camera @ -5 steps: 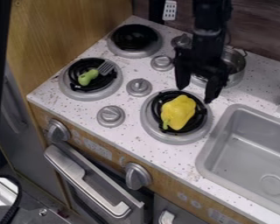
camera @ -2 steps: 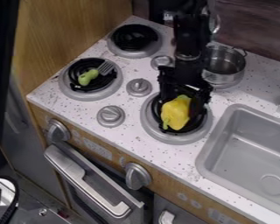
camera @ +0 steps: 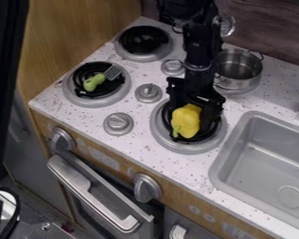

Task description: Moved yellow pepper to the top left burner

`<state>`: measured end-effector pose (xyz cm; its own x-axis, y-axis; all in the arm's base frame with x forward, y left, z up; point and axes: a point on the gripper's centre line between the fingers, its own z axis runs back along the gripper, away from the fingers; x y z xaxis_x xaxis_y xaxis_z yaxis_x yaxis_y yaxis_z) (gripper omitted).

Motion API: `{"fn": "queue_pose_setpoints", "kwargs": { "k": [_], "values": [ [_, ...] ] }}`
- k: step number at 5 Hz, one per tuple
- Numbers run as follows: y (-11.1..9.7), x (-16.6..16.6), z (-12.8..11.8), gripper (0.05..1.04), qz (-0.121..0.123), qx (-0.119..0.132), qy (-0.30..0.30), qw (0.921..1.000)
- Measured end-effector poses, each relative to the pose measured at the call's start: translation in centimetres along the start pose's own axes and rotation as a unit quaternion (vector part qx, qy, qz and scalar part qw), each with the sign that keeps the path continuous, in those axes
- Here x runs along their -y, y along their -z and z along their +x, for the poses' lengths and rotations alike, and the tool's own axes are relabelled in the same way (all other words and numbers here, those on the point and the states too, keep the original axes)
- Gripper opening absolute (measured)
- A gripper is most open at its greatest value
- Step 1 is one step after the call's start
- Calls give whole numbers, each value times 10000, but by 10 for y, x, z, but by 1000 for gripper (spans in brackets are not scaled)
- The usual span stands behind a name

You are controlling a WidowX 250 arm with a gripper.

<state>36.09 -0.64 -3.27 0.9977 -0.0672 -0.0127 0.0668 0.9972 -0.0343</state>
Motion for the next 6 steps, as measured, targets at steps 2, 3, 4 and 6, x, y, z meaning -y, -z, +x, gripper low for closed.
{"fn": "queue_pose_setpoints", "kwargs": {
  "k": [2,3,4,6],
  "values": [
    [-31,-17,36,800,282,441,241,9983],
    [-42,-53,63,800,398,549,6,9977],
    [-27,-94,68,800,404,343,-377,9979],
    [-24,-148,74,800,533,586,-898,9928]
  ]
}}
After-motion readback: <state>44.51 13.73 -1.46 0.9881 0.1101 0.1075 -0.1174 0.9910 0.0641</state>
